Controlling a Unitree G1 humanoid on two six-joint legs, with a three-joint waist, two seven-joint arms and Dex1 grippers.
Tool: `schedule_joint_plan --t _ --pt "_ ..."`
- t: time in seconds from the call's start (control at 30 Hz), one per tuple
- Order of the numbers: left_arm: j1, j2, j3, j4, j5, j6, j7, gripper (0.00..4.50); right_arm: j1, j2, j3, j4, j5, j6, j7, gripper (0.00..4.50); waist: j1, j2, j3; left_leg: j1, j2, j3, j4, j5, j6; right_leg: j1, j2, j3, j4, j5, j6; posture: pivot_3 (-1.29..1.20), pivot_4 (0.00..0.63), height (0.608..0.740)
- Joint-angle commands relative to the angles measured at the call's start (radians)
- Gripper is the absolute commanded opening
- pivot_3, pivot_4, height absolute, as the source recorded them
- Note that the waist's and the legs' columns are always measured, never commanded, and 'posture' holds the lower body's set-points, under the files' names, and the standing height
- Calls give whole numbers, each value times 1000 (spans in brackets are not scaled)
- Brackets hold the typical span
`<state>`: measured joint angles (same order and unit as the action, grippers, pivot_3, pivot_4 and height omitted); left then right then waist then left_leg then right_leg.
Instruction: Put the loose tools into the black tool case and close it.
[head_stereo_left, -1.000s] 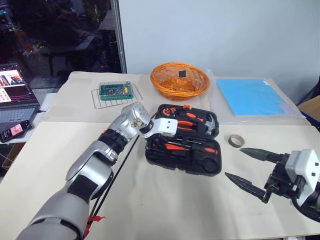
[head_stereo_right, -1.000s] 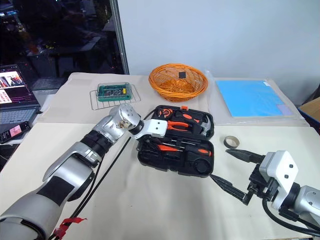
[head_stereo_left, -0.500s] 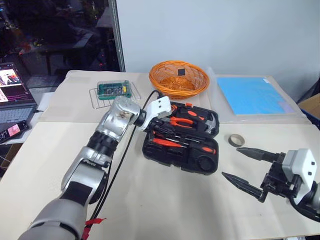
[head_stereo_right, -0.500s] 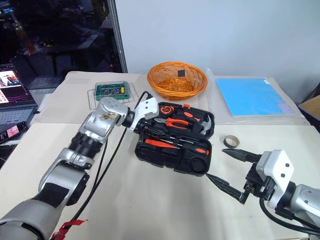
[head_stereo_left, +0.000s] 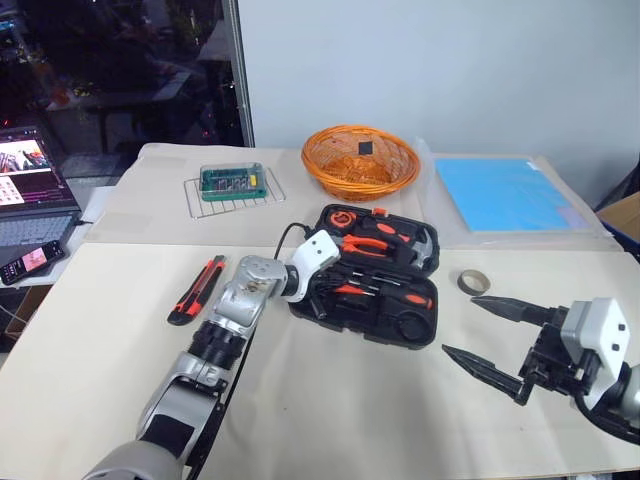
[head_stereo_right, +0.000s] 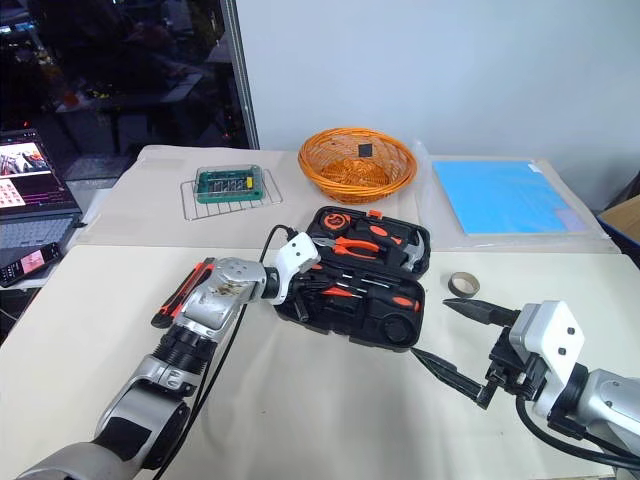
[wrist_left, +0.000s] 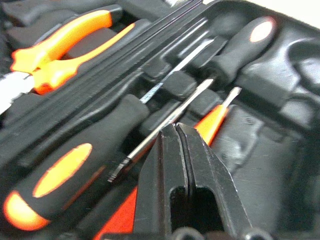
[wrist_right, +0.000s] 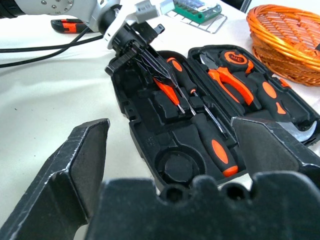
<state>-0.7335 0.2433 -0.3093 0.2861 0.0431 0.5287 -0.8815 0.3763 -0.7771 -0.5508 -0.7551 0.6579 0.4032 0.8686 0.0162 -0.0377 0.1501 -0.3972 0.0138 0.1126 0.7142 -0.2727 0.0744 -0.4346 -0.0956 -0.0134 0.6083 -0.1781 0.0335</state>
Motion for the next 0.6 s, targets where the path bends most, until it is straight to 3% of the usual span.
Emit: schedule_joint_plan --t 0.03,0.2,0.5,0.6 --pt "57 36 -65 34 43 32 0 61 8 -1 -39 -23 21 -13 8 4500 -2 1 -3 1 0 0 0 -1 -2 0 -1 0 0 0 0 0 150 740" --pt "107 117 -94 25 86 -62 11 61 11 4 -31 -14 12 -25 16 4500 -8 7 -8 9 1 1 -4 -4 -7 6 -1 1 0 -1 -1 0 150 740" --pt "158 165 -65 36 94 -160 67 61 -40 3 23 16 -9 -32 16 4500 -7 14 -14 15 1 0 -5 -5 -8 10 -2 1 0 -2 -2 0 150 740" --pt "175 82 86 -38 -77 -201 92 61 -46 5 27 16 -5 -35 17 4500 -9 15 -14 15 2 0 -6 -5 -9 10 -3 1 0 -2 -2 0 150 740"
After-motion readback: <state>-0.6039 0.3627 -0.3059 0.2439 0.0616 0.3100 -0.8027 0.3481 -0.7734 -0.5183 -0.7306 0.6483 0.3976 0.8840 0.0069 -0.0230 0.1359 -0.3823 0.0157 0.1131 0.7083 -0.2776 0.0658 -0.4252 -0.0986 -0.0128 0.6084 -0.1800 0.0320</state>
